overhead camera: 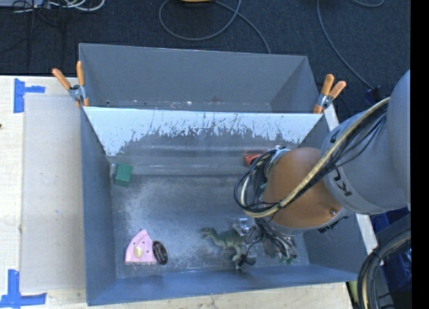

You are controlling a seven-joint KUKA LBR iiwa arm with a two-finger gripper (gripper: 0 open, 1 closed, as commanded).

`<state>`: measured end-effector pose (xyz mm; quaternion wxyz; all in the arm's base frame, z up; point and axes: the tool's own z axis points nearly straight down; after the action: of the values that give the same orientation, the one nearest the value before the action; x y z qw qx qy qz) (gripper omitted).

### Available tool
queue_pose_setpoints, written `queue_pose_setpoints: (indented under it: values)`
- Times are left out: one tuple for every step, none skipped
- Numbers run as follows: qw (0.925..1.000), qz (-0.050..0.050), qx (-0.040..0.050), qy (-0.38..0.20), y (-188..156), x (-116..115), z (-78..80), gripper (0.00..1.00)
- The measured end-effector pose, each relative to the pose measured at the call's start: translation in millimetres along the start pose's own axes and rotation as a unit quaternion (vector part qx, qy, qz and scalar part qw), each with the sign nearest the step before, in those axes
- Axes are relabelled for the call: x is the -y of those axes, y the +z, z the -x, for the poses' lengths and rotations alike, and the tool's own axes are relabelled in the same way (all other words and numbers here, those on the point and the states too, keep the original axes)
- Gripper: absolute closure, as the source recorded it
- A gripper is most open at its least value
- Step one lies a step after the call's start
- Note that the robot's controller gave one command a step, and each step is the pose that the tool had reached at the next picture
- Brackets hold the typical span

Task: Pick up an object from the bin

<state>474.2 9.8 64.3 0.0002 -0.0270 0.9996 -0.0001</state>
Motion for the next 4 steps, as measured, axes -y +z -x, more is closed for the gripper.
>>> queue_pose_setpoints:
  values:
    - [0.9999, 0.0, -0.001, -0.012, -3.3, -1.0, -0.9, 1.0]
    - [0.9999, 0.0, -0.0039, -0.014, -13.8, -1.1, -2.4, 1.0]
    - [0.9999, 0.0, -0.0017, -0.01, -24.3, -1.0, -1.3, 1.0]
    - [0.9999, 0.0, -0.0016, -0.011, -27.0, -1.0, -1.1, 1.0]
